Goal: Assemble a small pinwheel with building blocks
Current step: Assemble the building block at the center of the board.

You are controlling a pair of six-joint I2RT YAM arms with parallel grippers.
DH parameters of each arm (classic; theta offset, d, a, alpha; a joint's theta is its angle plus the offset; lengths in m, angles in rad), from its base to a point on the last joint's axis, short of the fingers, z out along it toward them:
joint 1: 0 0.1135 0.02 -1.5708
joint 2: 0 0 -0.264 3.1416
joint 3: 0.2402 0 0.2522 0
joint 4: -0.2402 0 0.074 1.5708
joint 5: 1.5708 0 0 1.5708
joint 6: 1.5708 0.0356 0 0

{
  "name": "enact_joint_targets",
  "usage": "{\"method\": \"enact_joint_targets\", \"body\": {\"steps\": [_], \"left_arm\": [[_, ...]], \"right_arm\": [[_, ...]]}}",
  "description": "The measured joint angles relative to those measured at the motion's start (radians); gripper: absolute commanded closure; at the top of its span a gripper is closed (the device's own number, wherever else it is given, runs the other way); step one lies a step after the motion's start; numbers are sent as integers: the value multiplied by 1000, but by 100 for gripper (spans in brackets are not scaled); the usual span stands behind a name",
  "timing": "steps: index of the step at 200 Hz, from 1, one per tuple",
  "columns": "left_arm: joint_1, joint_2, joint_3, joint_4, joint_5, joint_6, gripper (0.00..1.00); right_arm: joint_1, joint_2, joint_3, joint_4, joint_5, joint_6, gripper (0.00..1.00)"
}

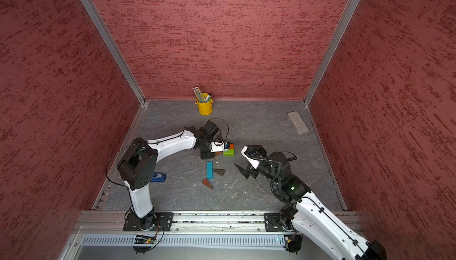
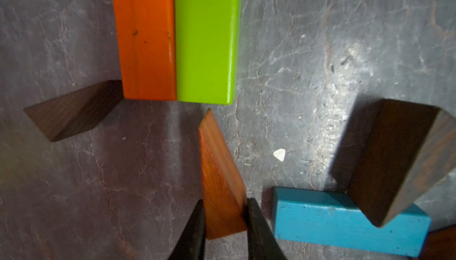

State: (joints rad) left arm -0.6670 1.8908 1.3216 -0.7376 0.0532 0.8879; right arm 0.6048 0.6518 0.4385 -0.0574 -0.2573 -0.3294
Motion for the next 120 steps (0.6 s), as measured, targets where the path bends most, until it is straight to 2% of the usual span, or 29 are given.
{"method": "enact_joint_targets", "body": {"steps": [120], "left_arm": [[-3, 22, 0, -11, -14, 7, 90]], "right_arm": [[0, -3, 0, -1, 0, 0, 1]]}}
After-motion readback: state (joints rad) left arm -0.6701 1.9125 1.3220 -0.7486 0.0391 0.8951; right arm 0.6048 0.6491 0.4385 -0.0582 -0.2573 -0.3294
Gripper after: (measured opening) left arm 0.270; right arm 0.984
